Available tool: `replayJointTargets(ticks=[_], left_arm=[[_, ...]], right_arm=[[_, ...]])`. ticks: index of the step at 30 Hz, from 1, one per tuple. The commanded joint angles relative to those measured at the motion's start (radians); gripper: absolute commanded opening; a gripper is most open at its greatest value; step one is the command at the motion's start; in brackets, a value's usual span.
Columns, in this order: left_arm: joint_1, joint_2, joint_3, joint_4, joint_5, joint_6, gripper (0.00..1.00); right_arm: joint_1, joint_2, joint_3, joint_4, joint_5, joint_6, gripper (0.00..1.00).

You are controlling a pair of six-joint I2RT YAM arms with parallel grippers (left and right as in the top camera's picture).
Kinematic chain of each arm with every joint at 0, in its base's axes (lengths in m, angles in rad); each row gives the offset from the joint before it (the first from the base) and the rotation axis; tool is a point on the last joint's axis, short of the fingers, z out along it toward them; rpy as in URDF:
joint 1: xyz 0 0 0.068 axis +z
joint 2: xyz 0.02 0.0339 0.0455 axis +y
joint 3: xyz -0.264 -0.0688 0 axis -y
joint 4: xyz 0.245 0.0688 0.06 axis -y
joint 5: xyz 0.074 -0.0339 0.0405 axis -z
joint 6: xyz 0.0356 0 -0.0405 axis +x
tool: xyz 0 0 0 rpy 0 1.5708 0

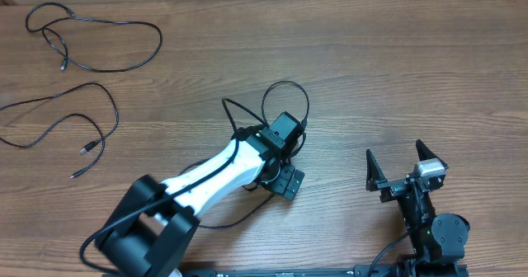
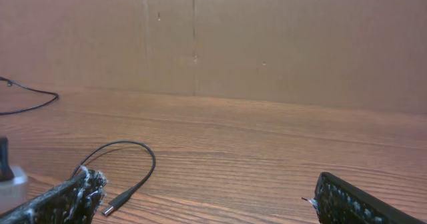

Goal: Untangle cables

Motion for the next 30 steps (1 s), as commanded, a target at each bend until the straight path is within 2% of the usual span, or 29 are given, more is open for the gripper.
replayJointTargets(ticks=[1,15,30], left_arm=[[-0.007,0.053,-0.006,0.0,0.008,0.035,1.0],[-0.007,0.079,-0.006,0.018,0.008,0.056,1.0],[-0.007,0.079,-0.006,0.024,0.008,0.023,1.0]], right_arm=[[0.003,-0.008,-0.01,0.005,0.007,-0.002,1.0],[0.003,-0.008,-0.01,0.006,0.007,-0.002,1.0],[0.003,-0.008,-0.01,0.006,0.007,-0.002,1.0]])
